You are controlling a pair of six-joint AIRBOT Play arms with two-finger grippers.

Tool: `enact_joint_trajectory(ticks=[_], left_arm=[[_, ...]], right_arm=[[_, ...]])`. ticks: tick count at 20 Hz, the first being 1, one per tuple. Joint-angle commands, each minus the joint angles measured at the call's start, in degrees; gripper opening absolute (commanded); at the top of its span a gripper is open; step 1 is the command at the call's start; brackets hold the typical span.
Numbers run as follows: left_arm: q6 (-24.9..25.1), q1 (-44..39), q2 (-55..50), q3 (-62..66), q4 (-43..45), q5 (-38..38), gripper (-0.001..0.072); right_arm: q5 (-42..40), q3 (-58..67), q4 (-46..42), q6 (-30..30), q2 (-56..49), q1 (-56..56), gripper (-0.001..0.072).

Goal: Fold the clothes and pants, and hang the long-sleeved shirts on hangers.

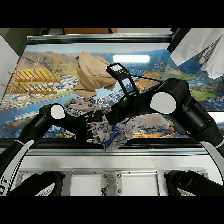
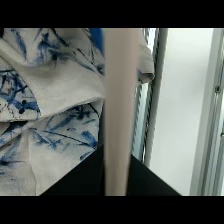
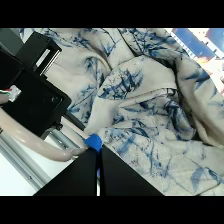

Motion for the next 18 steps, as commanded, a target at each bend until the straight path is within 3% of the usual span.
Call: enact_joint_trajectory(ticks=[1, 2, 4, 14, 15, 16, 17, 18], left_arm=[[-0.20, -0.02, -0.02, 0.00, -0.20, 0.28, 0.0014], [-0.20, -0.02, -0.02, 0.00, -0.20, 0.28, 0.0014], [-0.20, -0.02, -0.02, 0.00, -0.17, 0.22, 0.0014], [-0.20, -0.02, -0.04, 0.00, -0.15, -0.74, 0.0014], [-0.20, 0.00, -0.04, 0.00, -0.15, -0.74, 0.0014], [-0.20, -0.02, -0.04, 0.00, -0.15, -0.74, 0.0014], [-0.20, -0.02, -0.04, 0.00, -0.15, -0.74, 0.0014], [-0.20, -0.02, -0.04, 0.00, -0.15, -0.74, 0.0014]], right_arm=[[0.59, 0.04, 2.03, 0.00, -0.04, 0.17, 0.0031], [0.59, 0.04, 2.34, 0.00, -0.04, 0.17, 0.0043], [0.57, 0.04, 2.34, 0.00, -0.04, 0.17, 0.0341], [6.67, 0.17, 1.90, -1.07, 2.12, -5.05, 0.0355], [7.30, 0.17, 1.90, -1.07, 2.49, -6.25, 0.0433], [7.72, 0.15, 1.92, -1.05, 2.84, -7.50, 0.0574], [7.67, 0.15, 1.90, -1.07, 3.10, -8.35, 0.0643], [7.67, 0.15, 1.88, -1.09, 3.30, -8.96, 0.0647]])
